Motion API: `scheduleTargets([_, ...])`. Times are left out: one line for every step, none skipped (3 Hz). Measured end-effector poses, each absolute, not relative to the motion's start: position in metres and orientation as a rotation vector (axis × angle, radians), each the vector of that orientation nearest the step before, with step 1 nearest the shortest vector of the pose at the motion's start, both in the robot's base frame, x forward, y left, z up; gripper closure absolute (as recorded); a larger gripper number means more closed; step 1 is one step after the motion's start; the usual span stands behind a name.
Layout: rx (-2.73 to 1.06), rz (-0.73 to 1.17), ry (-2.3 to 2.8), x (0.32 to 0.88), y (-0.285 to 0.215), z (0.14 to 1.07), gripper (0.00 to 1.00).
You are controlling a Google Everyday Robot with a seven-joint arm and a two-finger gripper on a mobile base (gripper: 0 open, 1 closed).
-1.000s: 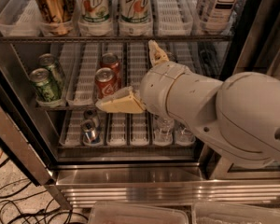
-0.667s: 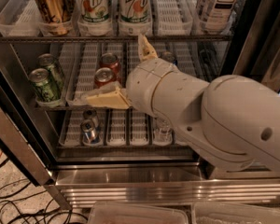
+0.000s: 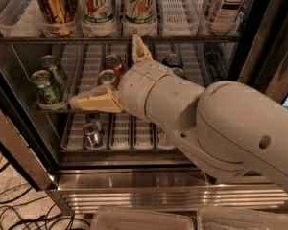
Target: Pick 7up can from top shelf of fridge
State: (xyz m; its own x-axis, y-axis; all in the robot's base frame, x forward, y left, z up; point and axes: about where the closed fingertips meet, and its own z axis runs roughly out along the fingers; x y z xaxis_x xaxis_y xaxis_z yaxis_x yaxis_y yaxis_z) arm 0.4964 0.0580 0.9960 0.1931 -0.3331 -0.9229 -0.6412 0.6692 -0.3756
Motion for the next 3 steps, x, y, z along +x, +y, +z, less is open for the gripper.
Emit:
scheduleTargets([-0.717,0.270,1.444,0.506,0.025,0.987,0.00])
scheduleTargets([-0.577,0.210,1.464,0.504,-0.017,0.964,0.00])
scheduleTargets([-0.527,0.217,1.427,0.504,-0.016,0.976,0.00])
